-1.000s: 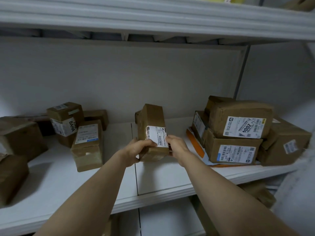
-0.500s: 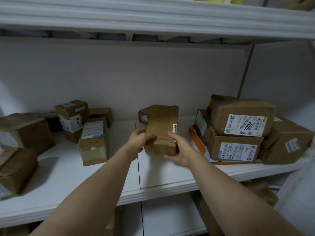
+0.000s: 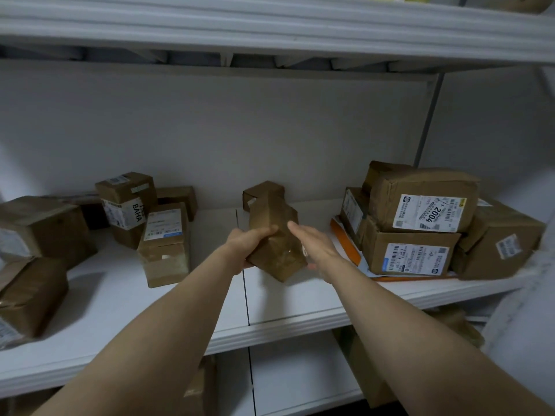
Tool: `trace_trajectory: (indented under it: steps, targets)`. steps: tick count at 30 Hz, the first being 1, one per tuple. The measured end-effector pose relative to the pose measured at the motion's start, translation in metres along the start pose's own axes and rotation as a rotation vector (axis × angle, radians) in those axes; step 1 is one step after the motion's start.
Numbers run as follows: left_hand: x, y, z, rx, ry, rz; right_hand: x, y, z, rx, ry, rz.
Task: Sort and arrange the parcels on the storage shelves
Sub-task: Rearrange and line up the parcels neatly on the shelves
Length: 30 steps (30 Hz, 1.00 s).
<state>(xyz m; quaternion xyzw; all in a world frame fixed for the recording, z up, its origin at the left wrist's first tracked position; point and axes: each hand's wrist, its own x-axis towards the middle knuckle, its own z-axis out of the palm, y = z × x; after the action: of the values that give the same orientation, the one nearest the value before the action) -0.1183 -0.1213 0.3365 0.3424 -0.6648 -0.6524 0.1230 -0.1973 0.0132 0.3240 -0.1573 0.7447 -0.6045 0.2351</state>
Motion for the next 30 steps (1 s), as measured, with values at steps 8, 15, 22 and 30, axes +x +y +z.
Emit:
trace_trajectory:
  steps: [8,15,22,30]
  targets:
    - [-0.004,0.006,0.01,-0.134,-0.148,0.048,-0.003,0.016,-0.002,0.534,-0.005,0.278]
    - [-0.006,0.0,0.013,0.046,-0.223,0.041,0.0,0.017,-0.016,0.684,-0.028,0.477]
    - [-0.002,-0.004,0.024,0.073,0.005,0.131,0.004,0.026,-0.018,0.75,0.088,0.516]
    - [0.008,-0.011,0.013,-0.173,-0.097,-0.128,-0.003,0.025,-0.019,0.78,-0.054,0.49]
